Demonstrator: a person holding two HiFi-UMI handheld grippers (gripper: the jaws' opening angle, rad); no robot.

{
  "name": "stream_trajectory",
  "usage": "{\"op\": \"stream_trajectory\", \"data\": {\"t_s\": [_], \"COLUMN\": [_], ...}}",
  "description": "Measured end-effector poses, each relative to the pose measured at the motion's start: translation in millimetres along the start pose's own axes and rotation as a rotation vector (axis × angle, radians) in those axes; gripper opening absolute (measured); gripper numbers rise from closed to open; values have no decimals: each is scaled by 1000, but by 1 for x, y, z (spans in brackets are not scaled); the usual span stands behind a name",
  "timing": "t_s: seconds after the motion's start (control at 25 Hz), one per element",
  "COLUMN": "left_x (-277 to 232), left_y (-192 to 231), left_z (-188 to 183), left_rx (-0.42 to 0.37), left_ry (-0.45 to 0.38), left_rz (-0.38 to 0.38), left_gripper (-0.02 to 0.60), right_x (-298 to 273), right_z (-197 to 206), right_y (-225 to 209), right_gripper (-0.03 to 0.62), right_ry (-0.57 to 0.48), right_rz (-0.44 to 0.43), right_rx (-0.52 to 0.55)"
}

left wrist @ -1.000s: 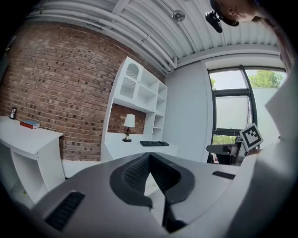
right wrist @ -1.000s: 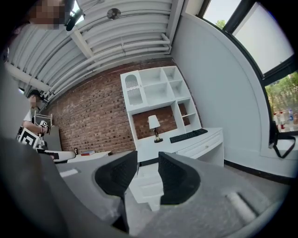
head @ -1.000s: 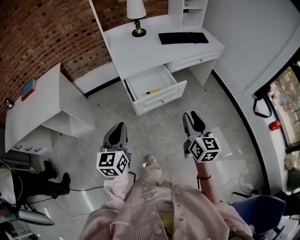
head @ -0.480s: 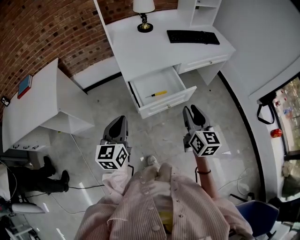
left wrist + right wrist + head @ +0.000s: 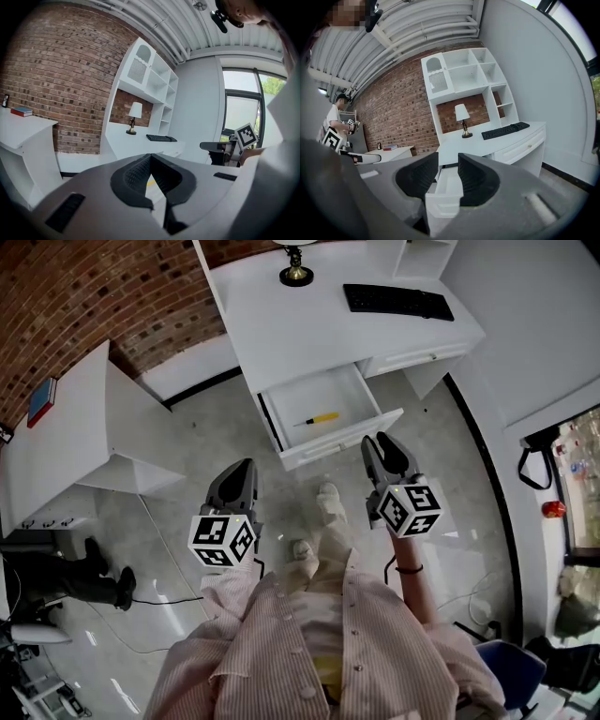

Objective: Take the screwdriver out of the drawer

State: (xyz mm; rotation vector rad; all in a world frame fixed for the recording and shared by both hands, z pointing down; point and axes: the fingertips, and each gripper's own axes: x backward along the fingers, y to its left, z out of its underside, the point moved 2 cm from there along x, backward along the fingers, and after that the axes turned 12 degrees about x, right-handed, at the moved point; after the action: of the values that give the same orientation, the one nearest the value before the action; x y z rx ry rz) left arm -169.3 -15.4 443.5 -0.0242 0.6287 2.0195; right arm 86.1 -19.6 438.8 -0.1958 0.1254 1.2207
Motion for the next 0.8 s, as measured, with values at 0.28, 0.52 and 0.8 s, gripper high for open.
{"op": "stream_trajectory", "data": {"t_s": [0.28,0.52,0.8], "left_x": [-48,-102,-154], "left_y": [23,40,56], "left_z": [-2,-1,13], "left_rx": [40,99,177], "left_ry": [22,71,129], "left_rz": [-39,-81,-141], "left_gripper": [-2,-2,-2], "right_x": [-70,-135,-194], "right_z": [10,22,49], "right_y": [-22,-40,-50], "right_gripper": [124,124,124], "right_ry": [82,196,354], "right_rz": [-86,-204,-414], "right_rx": [54,105,193]}}
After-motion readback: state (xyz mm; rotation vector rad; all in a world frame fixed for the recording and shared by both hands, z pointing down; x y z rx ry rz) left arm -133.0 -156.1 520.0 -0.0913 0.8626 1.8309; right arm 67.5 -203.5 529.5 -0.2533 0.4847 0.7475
